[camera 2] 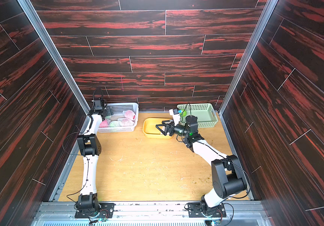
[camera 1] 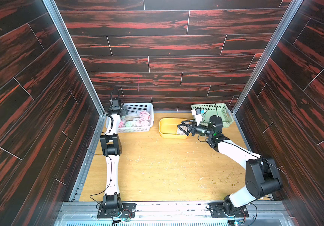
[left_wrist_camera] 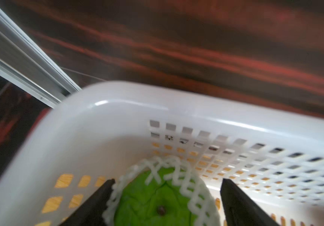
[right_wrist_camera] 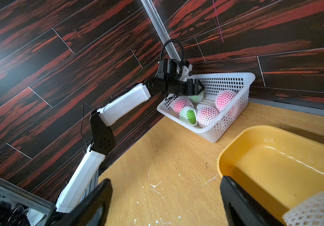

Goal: Remove foam nets from apples
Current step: Pick up the apple from the basket.

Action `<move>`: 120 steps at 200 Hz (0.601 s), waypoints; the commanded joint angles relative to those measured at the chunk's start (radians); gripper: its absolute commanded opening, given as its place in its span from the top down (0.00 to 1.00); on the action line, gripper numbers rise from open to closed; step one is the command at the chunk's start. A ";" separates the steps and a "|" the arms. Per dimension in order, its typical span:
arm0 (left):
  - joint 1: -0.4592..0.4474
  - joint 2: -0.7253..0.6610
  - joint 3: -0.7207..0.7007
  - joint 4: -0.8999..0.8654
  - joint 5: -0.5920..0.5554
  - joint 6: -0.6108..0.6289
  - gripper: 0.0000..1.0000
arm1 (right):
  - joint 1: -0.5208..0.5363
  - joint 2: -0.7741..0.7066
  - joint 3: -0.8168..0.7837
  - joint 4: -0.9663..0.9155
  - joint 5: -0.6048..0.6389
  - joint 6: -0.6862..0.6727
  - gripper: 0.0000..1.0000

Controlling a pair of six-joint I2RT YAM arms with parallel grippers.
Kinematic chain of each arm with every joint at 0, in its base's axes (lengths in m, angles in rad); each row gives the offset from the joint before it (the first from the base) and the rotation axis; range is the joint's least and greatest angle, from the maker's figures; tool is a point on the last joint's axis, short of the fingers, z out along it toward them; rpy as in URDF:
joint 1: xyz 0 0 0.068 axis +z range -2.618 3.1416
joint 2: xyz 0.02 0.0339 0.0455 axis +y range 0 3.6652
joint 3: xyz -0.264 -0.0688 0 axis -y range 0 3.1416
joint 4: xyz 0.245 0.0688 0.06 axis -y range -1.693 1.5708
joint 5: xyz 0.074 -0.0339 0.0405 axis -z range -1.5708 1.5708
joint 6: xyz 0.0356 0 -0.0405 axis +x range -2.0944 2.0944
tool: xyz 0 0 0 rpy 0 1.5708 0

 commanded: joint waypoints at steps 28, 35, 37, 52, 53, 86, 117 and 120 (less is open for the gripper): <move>0.005 0.016 0.022 0.001 0.019 -0.011 0.03 | 0.004 -0.035 -0.013 0.045 -0.022 0.024 0.10; 0.006 0.018 0.022 0.005 0.026 -0.009 0.03 | 0.004 -0.037 -0.013 0.044 -0.022 0.024 0.10; 0.006 0.019 0.022 0.006 0.029 -0.009 0.03 | 0.004 -0.037 -0.013 0.043 -0.021 0.024 0.10; 0.006 0.027 0.022 0.013 0.033 -0.012 0.04 | 0.004 -0.038 -0.013 0.039 -0.016 0.025 0.10; 0.006 0.027 0.022 0.013 0.033 -0.012 0.04 | 0.004 -0.038 -0.013 0.039 -0.016 0.024 0.10; 0.006 0.025 0.020 0.013 0.040 -0.010 0.12 | 0.004 -0.041 -0.017 0.034 -0.013 0.023 0.10; 0.006 0.016 0.016 -0.007 0.048 0.006 0.15 | 0.004 -0.037 -0.011 0.040 -0.014 0.030 0.10; 0.006 0.015 0.014 -0.009 0.047 0.007 0.16 | 0.005 -0.037 -0.010 0.042 -0.015 0.032 0.10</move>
